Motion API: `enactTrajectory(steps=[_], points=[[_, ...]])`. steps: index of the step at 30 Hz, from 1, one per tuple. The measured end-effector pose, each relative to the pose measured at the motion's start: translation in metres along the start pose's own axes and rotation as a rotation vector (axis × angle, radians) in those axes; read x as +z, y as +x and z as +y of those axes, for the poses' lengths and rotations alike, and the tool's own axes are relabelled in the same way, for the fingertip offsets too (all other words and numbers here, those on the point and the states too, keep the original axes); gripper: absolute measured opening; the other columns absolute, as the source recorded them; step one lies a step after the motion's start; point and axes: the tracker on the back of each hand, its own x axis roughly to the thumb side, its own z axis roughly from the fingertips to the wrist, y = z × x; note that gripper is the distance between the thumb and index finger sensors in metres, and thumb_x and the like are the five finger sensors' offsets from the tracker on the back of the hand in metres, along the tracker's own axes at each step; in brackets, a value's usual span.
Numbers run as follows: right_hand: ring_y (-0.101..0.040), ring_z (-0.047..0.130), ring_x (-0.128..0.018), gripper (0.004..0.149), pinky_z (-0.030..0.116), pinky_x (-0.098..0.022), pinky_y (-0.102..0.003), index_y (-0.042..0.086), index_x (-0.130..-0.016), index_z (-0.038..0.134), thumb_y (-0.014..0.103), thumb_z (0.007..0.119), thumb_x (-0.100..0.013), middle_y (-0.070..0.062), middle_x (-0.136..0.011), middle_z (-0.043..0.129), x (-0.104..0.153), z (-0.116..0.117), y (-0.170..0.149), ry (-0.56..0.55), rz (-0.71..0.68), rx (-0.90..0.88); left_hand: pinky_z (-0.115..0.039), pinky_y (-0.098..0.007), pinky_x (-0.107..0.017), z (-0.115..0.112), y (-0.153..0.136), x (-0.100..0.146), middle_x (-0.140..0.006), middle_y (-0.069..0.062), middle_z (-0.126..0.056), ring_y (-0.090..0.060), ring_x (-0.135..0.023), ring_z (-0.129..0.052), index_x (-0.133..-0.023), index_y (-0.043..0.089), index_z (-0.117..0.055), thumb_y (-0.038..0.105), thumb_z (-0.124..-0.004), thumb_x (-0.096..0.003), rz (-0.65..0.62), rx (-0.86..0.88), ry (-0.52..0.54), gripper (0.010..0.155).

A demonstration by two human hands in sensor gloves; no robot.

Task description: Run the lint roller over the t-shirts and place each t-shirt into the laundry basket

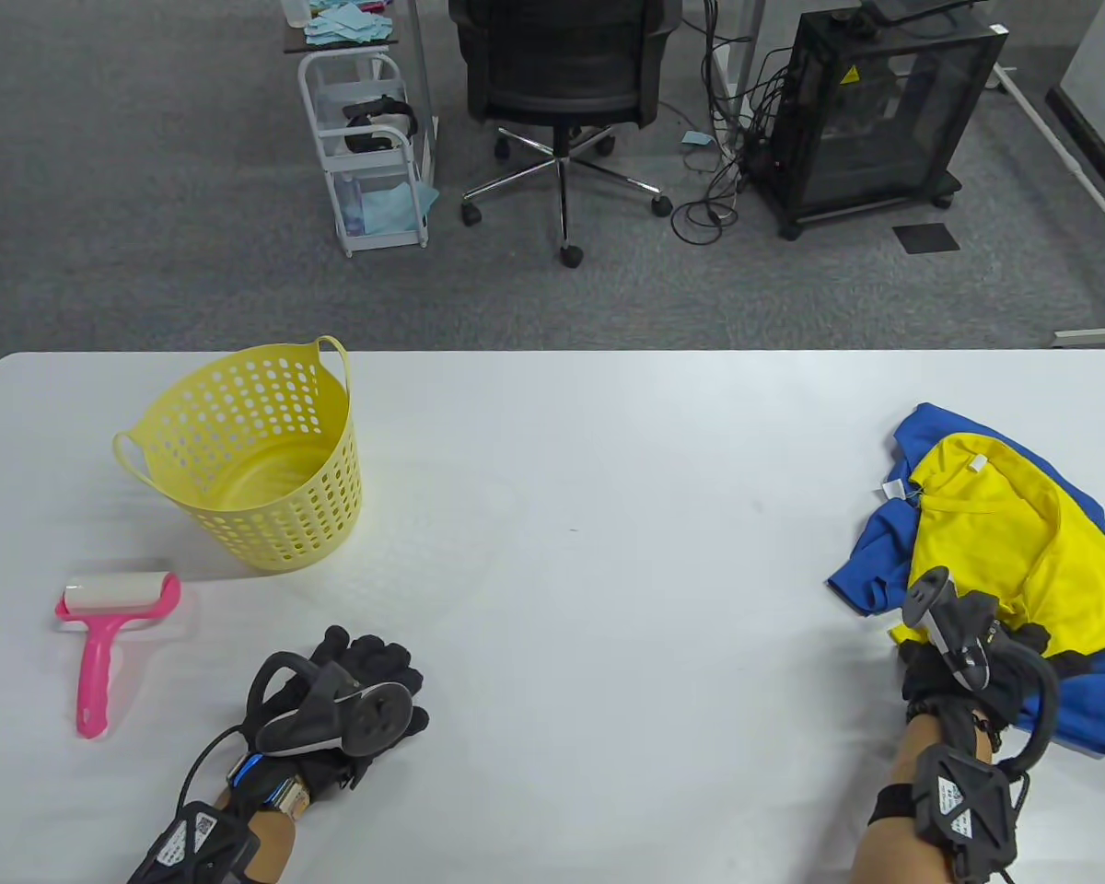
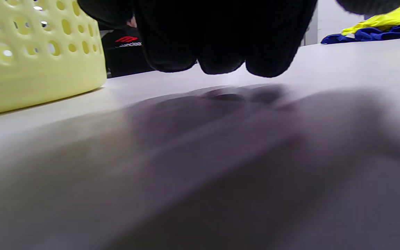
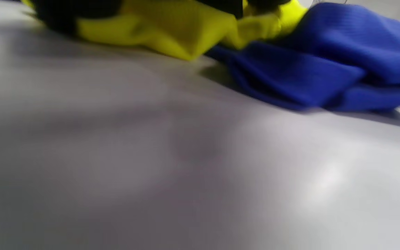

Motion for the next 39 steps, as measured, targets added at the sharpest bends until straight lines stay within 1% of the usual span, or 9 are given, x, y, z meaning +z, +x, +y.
enactTrajectory(steps=[4,9,14,18,21,25,31,34,39], points=[[-0.028,0.072,-0.1,0.046,0.039,-0.071,-0.07,0.031,-0.084,0.078,0.048,0.074,-0.042,0.003,-0.09,0.093,0.005,-0.011,-0.001,-0.246,0.052,0.028,-0.062,-0.06,-0.068,0.001,0.0,0.0,-0.096,-0.005,-0.087,-0.037,-0.09,-0.086,-0.085,0.028,-0.085,0.061,-0.06,-0.0442,0.026,-0.011,0.015,0.059],[-0.026,0.075,-0.098,0.045,0.044,-0.071,-0.068,0.031,-0.084,0.078,0.048,0.073,-0.042,0.003,-0.088,0.094,0.019,-0.07,-0.022,-0.378,0.069,-0.298,-0.062,-0.06,-0.068,0.005,-0.001,-0.001,-0.096,-0.005,-0.087,-0.037,-0.09,-0.086,-0.085,0.028,-0.085,0.062,-0.06,-0.044,0.035,-0.002,0.046,0.059],[-0.033,0.077,-0.094,0.045,0.046,-0.07,-0.07,0.024,-0.085,0.078,0.043,0.076,-0.044,-0.006,-0.087,0.093,0.056,-0.151,-0.024,-0.402,-0.22,-1.128,-0.065,-0.058,-0.067,0.014,0.002,0.0,-0.092,-0.005,-0.091,-0.036,-0.086,-0.09,-0.082,0.028,-0.088,0.062,-0.061,-0.0434,-0.014,0.037,0.151,0.058],[-0.03,0.079,-0.093,0.045,0.05,-0.07,-0.068,0.024,-0.085,0.078,0.044,0.075,-0.045,-0.004,-0.084,0.094,0.115,-0.206,-0.005,-0.594,-0.497,-1.329,-0.066,-0.058,-0.066,0.028,0.008,0.002,-0.091,-0.004,-0.093,-0.035,-0.085,-0.092,-0.081,0.028,-0.089,0.062,-0.061,-0.0435,-0.044,0.055,0.249,0.057],[-0.029,0.08,-0.093,0.045,0.052,-0.069,-0.066,0.026,-0.085,0.077,0.046,0.073,-0.045,-0.002,-0.083,0.095,0.159,-0.226,0.015,-0.598,-0.679,-1.416,-0.065,-0.058,-0.067,0.037,0.014,0.003,-0.092,-0.004,-0.092,-0.035,-0.086,-0.091,-0.082,0.029,-0.088,0.063,-0.061,-0.0439,-0.048,0.072,0.276,0.057],[-0.034,0.079,-0.092,0.045,0.051,-0.07,-0.067,0.022,-0.087,0.078,0.043,0.074,-0.047,-0.007,-0.084,0.094,0.211,-0.217,0.07,-0.225,-0.957,-1.429,-0.063,-0.06,-0.068,0.053,0.025,0.0,-0.098,-0.006,-0.086,-0.038,-0.09,-0.087,-0.09,0.028,-0.08,0.065,-0.063,-0.0442,-0.023,0.21,0.19,0.061],[-0.032,0.085,-0.089,0.046,0.057,-0.068,-0.065,0.023,-0.085,0.079,0.046,0.074,-0.046,-0.004,-0.081,0.098,0.237,-0.172,0.129,-0.155,-0.981,-1.215,-0.056,-0.064,-0.07,0.115,0.034,-0.006,-0.11,-0.014,-0.065,-0.044,-0.098,-0.074,-0.109,0.017,-0.041,0.073,-0.064,-0.0401,-0.037,0.52,0.27,0.092],[-0.034,0.083,-0.089,0.046,0.056,-0.068,-0.065,0.021,-0.085,0.079,0.045,0.075,-0.046,-0.006,-0.081,0.096,0.238,-0.142,0.16,0.102,-0.985,-1.31,-0.052,-0.067,-0.071,0.14,0.035,-0.022,-0.113,-0.017,-0.056,-0.048,-0.101,-0.066,-0.11,0.015,-0.029,0.076,-0.067,-0.0367,-0.06,0.69,0.282,0.103],[-0.036,0.084,-0.086,0.05,0.058,-0.066,-0.064,0.016,-0.083,0.08,0.048,0.074,-0.045,-0.009,-0.077,0.098,0.24,-0.116,0.174,0.244,-1.002,-1.369,-0.065,-0.06,-0.067,0.126,0.041,-0.044,-0.103,-0.011,-0.076,-0.037,-0.089,-0.088,-0.108,0.013,-0.044,0.074,-0.071,-0.0321,-0.062,0.709,0.202,0.101]])
